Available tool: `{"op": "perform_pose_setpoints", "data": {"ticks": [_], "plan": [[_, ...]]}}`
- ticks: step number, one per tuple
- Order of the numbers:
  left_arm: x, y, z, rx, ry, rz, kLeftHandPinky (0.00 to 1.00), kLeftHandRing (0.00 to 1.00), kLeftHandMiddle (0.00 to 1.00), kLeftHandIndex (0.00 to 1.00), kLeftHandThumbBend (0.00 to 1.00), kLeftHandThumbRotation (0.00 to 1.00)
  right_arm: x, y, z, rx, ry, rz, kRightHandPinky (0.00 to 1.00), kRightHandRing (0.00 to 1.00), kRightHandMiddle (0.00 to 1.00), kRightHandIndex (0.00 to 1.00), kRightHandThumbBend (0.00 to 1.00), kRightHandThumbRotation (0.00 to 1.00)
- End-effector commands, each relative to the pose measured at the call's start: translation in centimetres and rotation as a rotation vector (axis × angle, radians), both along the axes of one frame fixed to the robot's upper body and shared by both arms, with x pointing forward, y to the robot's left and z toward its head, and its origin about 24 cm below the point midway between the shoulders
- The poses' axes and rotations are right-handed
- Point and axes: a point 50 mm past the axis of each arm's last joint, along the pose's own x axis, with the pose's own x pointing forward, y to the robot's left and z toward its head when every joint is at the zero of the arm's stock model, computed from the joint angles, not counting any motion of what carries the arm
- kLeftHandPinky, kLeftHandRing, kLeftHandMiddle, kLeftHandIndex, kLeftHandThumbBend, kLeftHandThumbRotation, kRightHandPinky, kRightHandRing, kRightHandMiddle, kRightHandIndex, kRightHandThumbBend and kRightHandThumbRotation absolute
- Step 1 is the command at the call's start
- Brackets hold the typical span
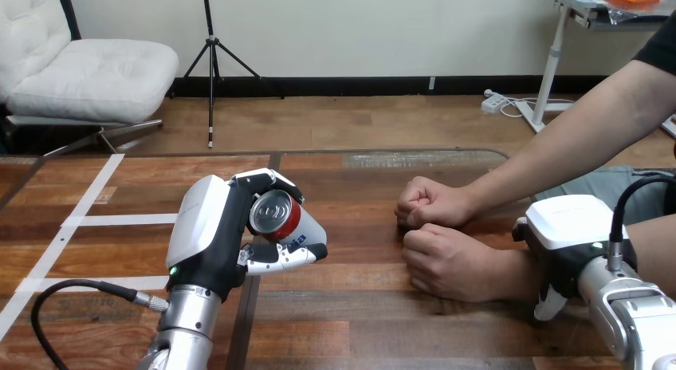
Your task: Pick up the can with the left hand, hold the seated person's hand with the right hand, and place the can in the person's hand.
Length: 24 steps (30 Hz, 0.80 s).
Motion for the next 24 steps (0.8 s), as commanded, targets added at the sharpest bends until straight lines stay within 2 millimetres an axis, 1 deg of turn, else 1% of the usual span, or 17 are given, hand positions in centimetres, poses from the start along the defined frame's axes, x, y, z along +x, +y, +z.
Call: {"op": "perform_pose_setpoints", "data": {"ticks": [1, 10, 16, 24], "plan": [[1.05, -0.23, 3.17, -0.011, -0.138, -0.017, 0.35, 0.41, 0.48, 0.50, 0.69, 0.00, 1.73, 0.39, 1.80, 0.001, -0.073, -0.004, 0.75, 0.79, 0.83, 0.80, 0.81, 0.08], [1.05, -0.17, 3.24, -0.003, -0.145, -0.019, 0.34, 0.40, 0.48, 0.50, 0.69, 0.00, 1.89, 0.44, 1.49, 0.004, -0.074, -0.003, 0.73, 0.78, 0.81, 0.79, 0.80, 0.06], [1.05, -0.11, 3.23, -0.003, -0.144, -0.019, 0.34, 0.40, 0.48, 0.50, 0.69, 0.00, 2.11, 0.45, 1.27, 0.007, -0.061, -0.007, 0.72, 0.77, 0.80, 0.78, 0.77, 0.05], [1.05, -0.11, 3.23, -0.008, -0.136, -0.015, 0.34, 0.40, 0.48, 0.50, 0.68, 0.00, 2.64, 0.51, 0.84, -0.008, -0.052, -0.003, 0.70, 0.74, 0.77, 0.75, 0.78, 0.06]]}}
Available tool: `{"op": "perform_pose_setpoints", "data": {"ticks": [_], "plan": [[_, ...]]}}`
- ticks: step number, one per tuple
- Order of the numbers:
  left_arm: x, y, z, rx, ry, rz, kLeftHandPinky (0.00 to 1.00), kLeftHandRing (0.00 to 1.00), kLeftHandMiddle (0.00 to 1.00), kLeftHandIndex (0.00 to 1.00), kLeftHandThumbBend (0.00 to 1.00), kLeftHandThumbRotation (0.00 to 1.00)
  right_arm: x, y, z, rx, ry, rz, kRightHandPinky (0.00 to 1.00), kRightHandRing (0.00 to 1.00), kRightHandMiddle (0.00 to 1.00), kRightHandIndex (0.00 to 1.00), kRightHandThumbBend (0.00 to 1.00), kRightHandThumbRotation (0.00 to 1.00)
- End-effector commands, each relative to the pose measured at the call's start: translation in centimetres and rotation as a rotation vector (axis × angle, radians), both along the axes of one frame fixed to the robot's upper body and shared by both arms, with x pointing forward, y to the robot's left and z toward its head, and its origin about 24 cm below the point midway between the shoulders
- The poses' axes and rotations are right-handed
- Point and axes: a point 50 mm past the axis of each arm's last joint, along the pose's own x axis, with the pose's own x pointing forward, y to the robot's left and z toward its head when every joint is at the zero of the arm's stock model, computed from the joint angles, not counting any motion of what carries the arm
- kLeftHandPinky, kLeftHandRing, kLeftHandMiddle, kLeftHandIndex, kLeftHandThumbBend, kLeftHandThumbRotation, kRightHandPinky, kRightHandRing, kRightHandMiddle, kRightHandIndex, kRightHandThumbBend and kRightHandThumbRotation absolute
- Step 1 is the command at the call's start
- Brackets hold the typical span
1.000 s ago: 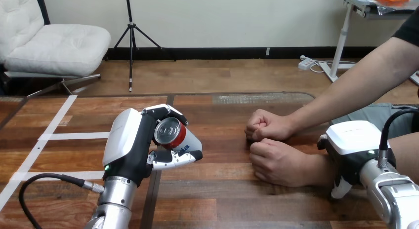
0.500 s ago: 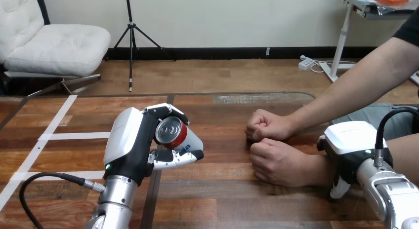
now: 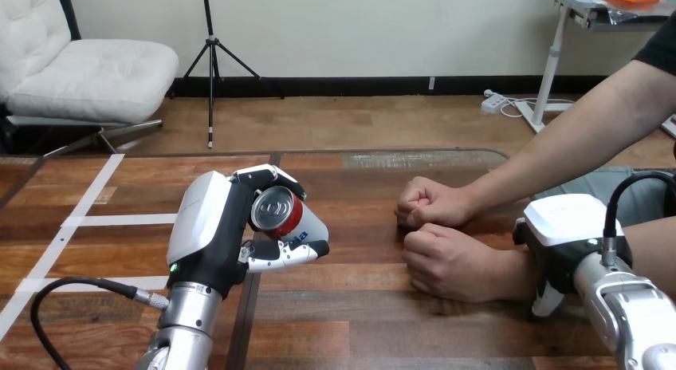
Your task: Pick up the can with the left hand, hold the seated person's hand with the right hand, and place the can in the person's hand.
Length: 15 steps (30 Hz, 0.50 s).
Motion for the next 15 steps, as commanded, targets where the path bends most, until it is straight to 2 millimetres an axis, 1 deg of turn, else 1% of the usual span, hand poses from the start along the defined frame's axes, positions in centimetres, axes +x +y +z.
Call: {"op": "perform_pose_setpoints", "data": {"ticks": [1, 9, 10, 15], "plan": [[1.01, 0.00, 2.83, -0.008, -0.120, -0.008, 0.34, 0.40, 0.48, 0.50, 0.68, 0.00, 1.76, 0.54, 1.33, -0.009, -0.062, 0.014, 0.69, 0.73, 0.76, 0.74, 0.77, 0.06], [1.00, -0.03, 2.85, -0.009, -0.121, -0.006, 0.34, 0.40, 0.48, 0.50, 0.68, 0.00, 2.19, 0.49, 1.00, -0.020, -0.050, 0.026, 0.55, 0.61, 0.66, 0.66, 0.74, 0.01], [1.00, -0.03, 2.85, -0.008, -0.121, -0.005, 0.34, 0.40, 0.48, 0.50, 0.68, 0.00, 2.24, 0.48, 0.96, -0.022, -0.048, 0.029, 0.52, 0.59, 0.63, 0.65, 0.74, 0.01], [0.99, -0.01, 2.85, -0.008, -0.122, -0.006, 0.34, 0.40, 0.48, 0.50, 0.68, 0.00, 2.49, 0.46, 0.74, -0.028, -0.029, 0.025, 0.47, 0.54, 0.60, 0.63, 0.74, 0.00]]}}
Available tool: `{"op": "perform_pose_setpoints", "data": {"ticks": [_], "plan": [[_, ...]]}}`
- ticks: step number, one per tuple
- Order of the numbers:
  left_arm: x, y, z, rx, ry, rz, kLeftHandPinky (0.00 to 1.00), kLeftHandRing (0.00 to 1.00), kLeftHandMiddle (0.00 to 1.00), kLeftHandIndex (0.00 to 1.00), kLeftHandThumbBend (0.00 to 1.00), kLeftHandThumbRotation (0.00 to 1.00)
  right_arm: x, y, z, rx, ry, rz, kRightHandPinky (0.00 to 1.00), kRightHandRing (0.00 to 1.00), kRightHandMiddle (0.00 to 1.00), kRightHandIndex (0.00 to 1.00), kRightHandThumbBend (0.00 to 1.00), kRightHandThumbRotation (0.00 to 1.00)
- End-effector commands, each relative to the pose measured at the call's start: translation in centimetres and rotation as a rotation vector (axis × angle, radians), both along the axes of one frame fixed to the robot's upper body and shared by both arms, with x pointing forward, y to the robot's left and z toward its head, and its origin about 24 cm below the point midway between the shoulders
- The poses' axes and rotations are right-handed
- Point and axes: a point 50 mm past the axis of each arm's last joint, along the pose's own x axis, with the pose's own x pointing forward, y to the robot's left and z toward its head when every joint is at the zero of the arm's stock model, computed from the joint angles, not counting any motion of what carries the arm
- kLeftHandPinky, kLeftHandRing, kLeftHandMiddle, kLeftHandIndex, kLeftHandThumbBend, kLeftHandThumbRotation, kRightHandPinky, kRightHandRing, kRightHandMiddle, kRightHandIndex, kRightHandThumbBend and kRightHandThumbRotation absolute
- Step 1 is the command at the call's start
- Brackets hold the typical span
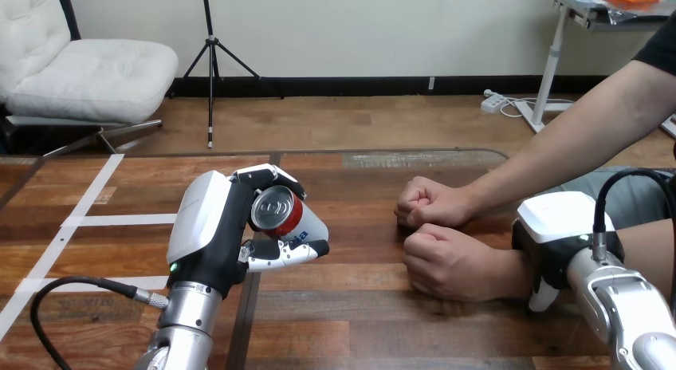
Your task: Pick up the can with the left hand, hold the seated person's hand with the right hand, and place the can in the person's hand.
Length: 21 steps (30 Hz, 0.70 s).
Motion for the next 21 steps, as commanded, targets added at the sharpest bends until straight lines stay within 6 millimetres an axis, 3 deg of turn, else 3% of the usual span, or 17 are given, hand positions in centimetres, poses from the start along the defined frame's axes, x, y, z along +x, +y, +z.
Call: {"op": "perform_pose_setpoints", "data": {"ticks": [1, 12, 21], "plan": [[0.98, -0.01, 2.82, -0.007, -0.122, -0.006, 0.34, 0.40, 0.48, 0.50, 0.68, 0.00, 1.58, 0.36, 1.22, -0.004, -0.036, 0.005, 0.46, 0.54, 0.60, 0.63, 0.73, 0.00], [0.95, 0.05, 2.86, -0.004, -0.130, -0.004, 0.34, 0.40, 0.48, 0.50, 0.68, 0.00, 1.79, 0.41, 0.84, 0.006, -0.019, 0.007, 0.43, 0.54, 0.62, 0.67, 0.75, 0.04], [0.93, 0.12, 2.88, -0.006, -0.130, -0.003, 0.34, 0.40, 0.48, 0.50, 0.68, 0.00, 1.78, 0.34, 0.48, 0.048, -0.037, 0.019, 0.32, 0.41, 0.52, 0.63, 0.81, 0.02]]}}
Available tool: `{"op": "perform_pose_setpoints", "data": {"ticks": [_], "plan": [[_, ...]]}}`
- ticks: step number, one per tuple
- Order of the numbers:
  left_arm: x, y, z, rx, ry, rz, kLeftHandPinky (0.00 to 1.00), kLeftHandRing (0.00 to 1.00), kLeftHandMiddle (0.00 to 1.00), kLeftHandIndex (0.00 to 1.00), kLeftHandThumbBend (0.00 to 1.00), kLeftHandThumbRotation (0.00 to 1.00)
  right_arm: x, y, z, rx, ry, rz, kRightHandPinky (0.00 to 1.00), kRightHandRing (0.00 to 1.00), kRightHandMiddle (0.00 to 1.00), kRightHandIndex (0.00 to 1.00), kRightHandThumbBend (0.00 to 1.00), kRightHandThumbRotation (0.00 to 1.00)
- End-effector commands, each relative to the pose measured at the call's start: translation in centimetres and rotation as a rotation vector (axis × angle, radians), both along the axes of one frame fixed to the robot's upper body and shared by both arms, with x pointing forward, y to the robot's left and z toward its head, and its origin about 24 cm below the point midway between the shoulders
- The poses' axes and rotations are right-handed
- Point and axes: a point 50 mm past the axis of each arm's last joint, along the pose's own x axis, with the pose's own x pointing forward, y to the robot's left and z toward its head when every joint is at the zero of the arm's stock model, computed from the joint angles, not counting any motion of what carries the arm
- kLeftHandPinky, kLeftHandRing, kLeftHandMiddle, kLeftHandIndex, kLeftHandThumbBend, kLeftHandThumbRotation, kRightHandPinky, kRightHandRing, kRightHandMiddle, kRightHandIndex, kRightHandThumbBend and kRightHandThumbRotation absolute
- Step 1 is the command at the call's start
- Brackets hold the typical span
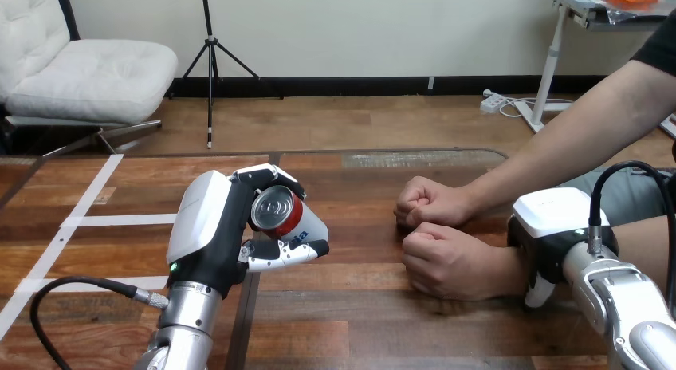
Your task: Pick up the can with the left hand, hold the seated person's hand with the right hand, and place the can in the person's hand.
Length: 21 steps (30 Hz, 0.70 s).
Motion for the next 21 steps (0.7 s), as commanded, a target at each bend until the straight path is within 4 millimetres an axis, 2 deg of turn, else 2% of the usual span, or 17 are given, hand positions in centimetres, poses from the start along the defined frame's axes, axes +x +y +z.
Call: {"op": "perform_pose_setpoints", "data": {"ticks": [1, 10, 21], "plan": [[0.92, 0.11, 2.87, -0.008, -0.129, -0.003, 0.34, 0.40, 0.48, 0.50, 0.68, 0.00, 1.01, 0.21, 0.56, 0.029, -0.041, 0.006, 0.30, 0.39, 0.50, 0.63, 0.81, 0.02], [0.90, 0.13, 2.91, -0.007, -0.129, 0.000, 0.34, 0.40, 0.48, 0.50, 0.68, 0.00, 1.07, 0.04, 0.27, 0.044, -0.039, 0.005, 0.18, 0.27, 0.39, 0.61, 0.83, 0.02], [0.90, 0.14, 2.90, -0.008, -0.128, 0.003, 0.34, 0.40, 0.48, 0.50, 0.68, 0.00, 1.09, -0.07, 0.11, 0.059, -0.041, 0.009, 0.15, 0.23, 0.36, 0.61, 0.81, 0.00]]}}
